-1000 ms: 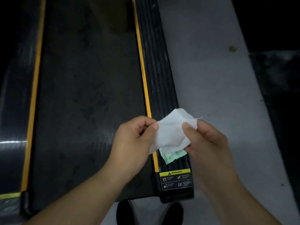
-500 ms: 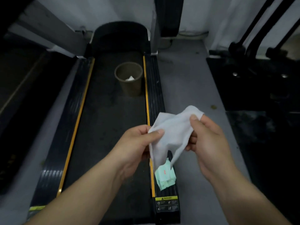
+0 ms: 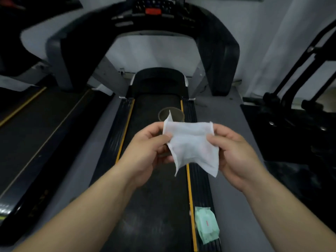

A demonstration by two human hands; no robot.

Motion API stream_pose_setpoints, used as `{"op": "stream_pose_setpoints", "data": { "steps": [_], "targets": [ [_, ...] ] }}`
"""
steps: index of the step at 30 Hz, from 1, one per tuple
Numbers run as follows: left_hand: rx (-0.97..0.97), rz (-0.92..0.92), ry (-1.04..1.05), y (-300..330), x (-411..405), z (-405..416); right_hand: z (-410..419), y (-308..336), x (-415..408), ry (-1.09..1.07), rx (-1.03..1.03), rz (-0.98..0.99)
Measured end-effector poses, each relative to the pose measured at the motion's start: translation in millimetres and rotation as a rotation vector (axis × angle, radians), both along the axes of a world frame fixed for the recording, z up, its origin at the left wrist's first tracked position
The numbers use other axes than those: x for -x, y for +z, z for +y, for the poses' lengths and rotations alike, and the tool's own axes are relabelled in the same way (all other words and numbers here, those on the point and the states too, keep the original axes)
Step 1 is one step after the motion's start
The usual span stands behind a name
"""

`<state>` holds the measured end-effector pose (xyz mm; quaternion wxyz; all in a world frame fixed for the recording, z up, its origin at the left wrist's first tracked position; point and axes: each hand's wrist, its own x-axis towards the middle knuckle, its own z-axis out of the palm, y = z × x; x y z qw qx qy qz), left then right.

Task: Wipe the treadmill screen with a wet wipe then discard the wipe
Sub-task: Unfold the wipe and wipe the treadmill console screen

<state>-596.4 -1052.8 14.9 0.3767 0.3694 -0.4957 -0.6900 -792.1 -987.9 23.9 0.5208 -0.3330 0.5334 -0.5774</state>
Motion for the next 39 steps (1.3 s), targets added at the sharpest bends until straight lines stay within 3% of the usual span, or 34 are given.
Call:
{"op": "stream_pose_setpoints", "data": {
  "steps": [3, 9, 14, 18, 24, 26, 28, 30, 34, 39],
  "targets": [
    [0.066, 0.134, -0.077, 43, -48, -11, -9, 40, -30, 0.113, 0.187, -0.133],
    [0.401, -0.12, 0.065, 86, -107, -45, -45, 82, -83, 0.081, 0.277, 0.222],
    [0.362, -0.008, 0.093, 108, -121, -74, -83, 98, -107, 0.054, 0.337, 0.355],
    [0.139, 0.171, 0.013, 114, -119, -114, -122, 109, -107, 0.078, 0.298, 0.249],
    [0.096, -0.077, -0.225, 121, -92, -203, -207, 125, -87, 0.163, 0.266, 0.195],
    [0.099, -0.089, -0.209, 124, -74, -242, -251, 124, -72, 0.172, 0.221, 0.041],
    [0.082, -0.057, -0.12, 125, -58, -270, -287, 114, -63, 0.176, 0.113, -0.301],
    [0.046, -0.045, 0.006, 120, -39, -305, -324, 99, -57, 0.235, -0.052, -0.495],
    [0.052, -0.093, 0.154, 130, -5, -379, -400, 102, -35, 0.06, -0.157, -0.47],
    [0.095, -0.107, 0.232, 197, 20, -446, -474, 171, -10, -0.045, 0.02, -0.282]
  ]
}}
